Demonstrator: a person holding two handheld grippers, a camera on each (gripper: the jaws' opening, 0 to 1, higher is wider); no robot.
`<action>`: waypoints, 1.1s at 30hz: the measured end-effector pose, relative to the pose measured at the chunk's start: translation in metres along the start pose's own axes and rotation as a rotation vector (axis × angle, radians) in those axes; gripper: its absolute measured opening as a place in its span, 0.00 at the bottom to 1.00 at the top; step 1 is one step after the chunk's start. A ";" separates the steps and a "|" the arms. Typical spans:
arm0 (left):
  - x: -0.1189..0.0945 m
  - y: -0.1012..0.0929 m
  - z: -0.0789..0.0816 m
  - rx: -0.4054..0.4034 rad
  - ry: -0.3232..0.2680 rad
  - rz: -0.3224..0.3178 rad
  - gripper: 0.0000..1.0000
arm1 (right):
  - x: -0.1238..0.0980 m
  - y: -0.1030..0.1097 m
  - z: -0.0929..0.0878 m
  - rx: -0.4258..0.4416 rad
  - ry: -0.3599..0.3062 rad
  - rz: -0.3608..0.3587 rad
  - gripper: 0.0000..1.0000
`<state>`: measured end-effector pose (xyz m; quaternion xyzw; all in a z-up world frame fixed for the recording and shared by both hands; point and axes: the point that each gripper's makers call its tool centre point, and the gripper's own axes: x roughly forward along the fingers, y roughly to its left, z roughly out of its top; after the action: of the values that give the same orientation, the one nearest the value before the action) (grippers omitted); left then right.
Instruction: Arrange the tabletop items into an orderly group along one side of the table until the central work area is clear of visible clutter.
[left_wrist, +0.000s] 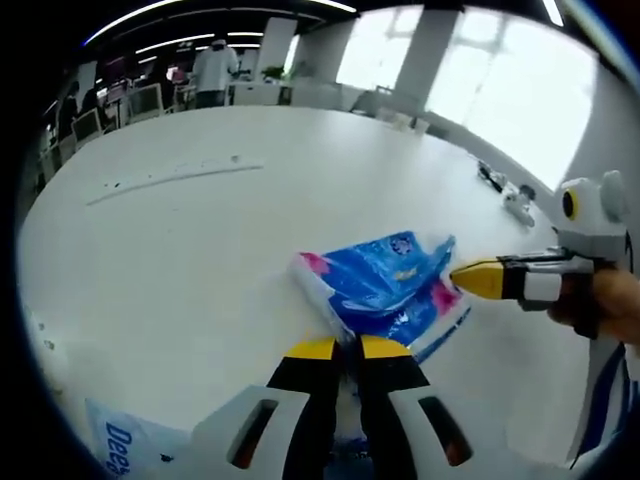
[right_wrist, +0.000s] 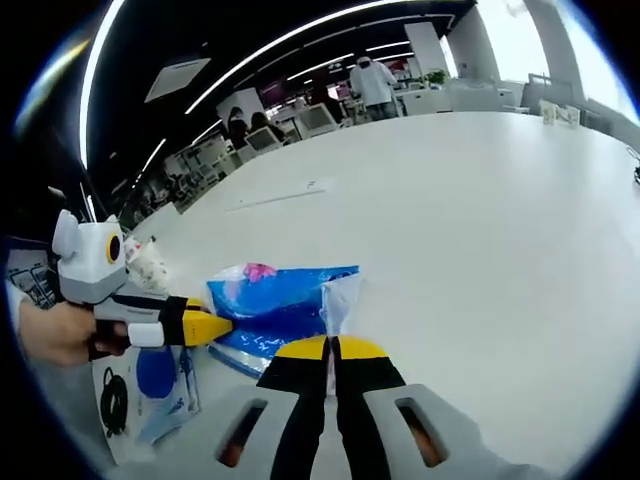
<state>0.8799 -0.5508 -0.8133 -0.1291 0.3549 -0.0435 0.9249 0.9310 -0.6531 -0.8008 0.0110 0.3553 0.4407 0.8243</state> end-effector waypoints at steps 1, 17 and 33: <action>0.000 0.000 0.000 -0.001 0.000 0.001 0.02 | 0.000 0.000 0.000 0.001 0.001 0.000 0.00; 0.000 -0.003 0.000 -0.036 -0.015 0.024 0.03 | 0.001 0.002 -0.002 -0.066 0.007 -0.006 0.05; -0.020 -0.003 0.024 -0.048 -0.121 0.070 0.45 | -0.016 0.006 0.004 -0.076 -0.016 -0.011 0.39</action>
<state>0.8817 -0.5449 -0.7825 -0.1412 0.3038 0.0053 0.9422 0.9235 -0.6600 -0.7870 -0.0189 0.3316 0.4493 0.8293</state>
